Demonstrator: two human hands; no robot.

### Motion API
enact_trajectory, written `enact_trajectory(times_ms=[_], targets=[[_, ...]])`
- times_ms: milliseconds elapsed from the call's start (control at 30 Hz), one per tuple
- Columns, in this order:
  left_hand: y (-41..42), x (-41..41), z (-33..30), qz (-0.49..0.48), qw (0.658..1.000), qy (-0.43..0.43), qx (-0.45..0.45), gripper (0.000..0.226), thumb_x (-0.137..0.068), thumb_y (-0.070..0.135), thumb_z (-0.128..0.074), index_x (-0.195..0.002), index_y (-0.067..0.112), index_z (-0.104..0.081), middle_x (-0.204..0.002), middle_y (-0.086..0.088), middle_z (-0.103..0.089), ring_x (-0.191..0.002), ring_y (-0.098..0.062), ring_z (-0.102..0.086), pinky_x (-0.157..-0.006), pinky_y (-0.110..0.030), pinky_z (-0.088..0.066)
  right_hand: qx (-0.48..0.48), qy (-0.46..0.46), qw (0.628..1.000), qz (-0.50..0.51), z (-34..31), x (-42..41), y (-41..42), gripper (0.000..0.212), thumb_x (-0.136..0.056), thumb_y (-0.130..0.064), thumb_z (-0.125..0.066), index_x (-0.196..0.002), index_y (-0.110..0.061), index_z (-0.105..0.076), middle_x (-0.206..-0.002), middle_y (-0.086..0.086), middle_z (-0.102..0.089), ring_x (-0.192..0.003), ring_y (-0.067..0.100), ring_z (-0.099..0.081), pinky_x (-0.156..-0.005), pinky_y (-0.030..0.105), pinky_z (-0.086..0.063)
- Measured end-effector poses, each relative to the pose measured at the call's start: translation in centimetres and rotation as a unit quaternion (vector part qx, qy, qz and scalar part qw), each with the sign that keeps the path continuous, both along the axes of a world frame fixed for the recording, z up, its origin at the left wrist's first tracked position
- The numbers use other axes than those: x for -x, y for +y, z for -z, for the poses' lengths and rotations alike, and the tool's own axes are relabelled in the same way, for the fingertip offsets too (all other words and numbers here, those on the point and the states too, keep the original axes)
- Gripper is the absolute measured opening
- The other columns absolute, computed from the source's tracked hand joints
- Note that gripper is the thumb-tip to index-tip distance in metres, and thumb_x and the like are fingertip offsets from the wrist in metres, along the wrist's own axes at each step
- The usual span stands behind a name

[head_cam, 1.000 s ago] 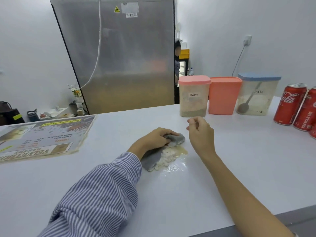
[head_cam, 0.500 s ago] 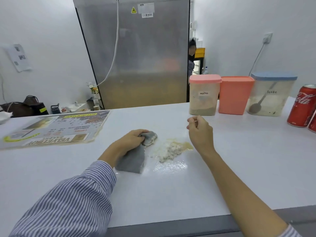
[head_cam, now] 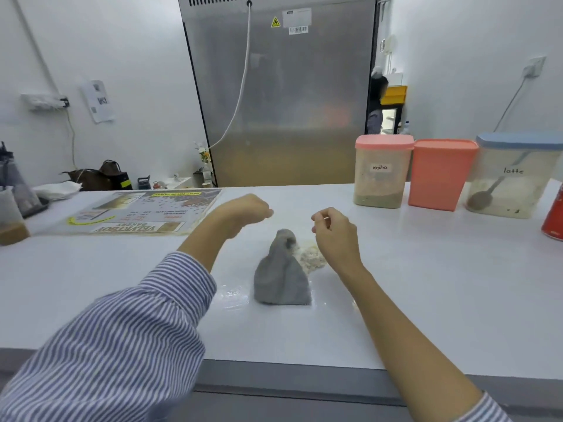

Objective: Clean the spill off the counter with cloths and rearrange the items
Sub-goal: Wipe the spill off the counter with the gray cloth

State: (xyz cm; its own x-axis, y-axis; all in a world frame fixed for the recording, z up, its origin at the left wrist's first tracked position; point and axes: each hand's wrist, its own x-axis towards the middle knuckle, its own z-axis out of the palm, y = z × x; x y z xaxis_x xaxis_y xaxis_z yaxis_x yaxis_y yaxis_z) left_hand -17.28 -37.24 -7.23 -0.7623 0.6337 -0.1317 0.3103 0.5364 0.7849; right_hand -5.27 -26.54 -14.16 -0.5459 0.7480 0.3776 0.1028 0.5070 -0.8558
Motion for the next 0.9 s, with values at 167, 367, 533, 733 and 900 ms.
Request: enact_trajectory(times_ms=[167, 367, 533, 733, 900], targets=[[-4.0, -2.0, 2.1, 0.005, 0.999, 0.025, 0.035, 0.035, -0.091, 0.017, -0.055, -0.125, 0.015, -0.056, -0.131, -0.006, -0.053, -0.117, -0.021, -0.047, -0.109, -0.037, -0.032, -0.027, -0.067, 0.980, -0.183, -1.1, -0.9, -1.8, 0.020, -0.080, -0.033, -0.070, -0.086, -0.014, -0.068, -0.075, -0.003, -0.064, -0.069, 0.007, -0.058, -0.065, 0.020, -0.044], [-6.2, -2.5, 4.2, 0.030, 0.998, 0.013, 0.051, 0.031, -0.090, 0.005, -0.051, -0.119, 0.014, -0.060, -0.121, -0.008, -0.060, -0.109, -0.018, -0.054, -0.087, -0.024, -0.037, -0.223, -0.270, 0.884, -0.310, 0.3, -1.7, -4.4, 0.027, -0.069, -0.029, -0.077, -0.085, -0.017, -0.058, -0.078, -0.007, -0.052, -0.074, 0.010, -0.049, -0.069, 0.033, -0.047], [-6.8, -2.7, 2.9, 0.115, 0.992, 0.039, 0.037, 0.030, -0.089, 0.009, -0.058, -0.118, 0.014, -0.065, -0.118, 0.000, -0.066, -0.108, -0.012, -0.057, -0.083, -0.020, -0.044, -0.210, -0.246, 0.912, -0.252, -1.2, -1.4, -4.5, 0.027, -0.083, -0.021, -0.063, -0.060, -0.034, -0.062, -0.069, -0.007, -0.055, -0.067, 0.001, -0.046, -0.056, 0.014, -0.038], [-6.9, -1.8, 2.9, 0.154, 0.980, 0.126, -0.028, 0.020, -0.073, 0.026, -0.077, -0.093, 0.021, -0.075, -0.088, 0.002, -0.075, -0.095, -0.013, -0.068, -0.084, -0.032, -0.053, -0.081, -0.134, 0.977, -0.147, -2.8, -0.7, -4.6, 0.020, -0.082, -0.014, -0.059, -0.081, 0.000, -0.073, -0.076, 0.019, -0.068, -0.075, 0.033, -0.057, -0.064, 0.032, -0.045], [-5.6, -1.5, 2.3, 0.111, 0.960, 0.243, -0.082, 0.017, -0.070, 0.017, -0.067, -0.081, 0.024, -0.077, -0.077, 0.010, -0.074, -0.075, 0.002, -0.068, -0.063, -0.016, -0.050, -0.054, -0.082, 0.991, -0.094, -3.8, -0.9, -4.5, 0.016, -0.085, -0.015, -0.060, -0.080, -0.011, -0.074, -0.084, 0.007, -0.072, -0.087, 0.022, -0.064, -0.079, 0.035, -0.051]])
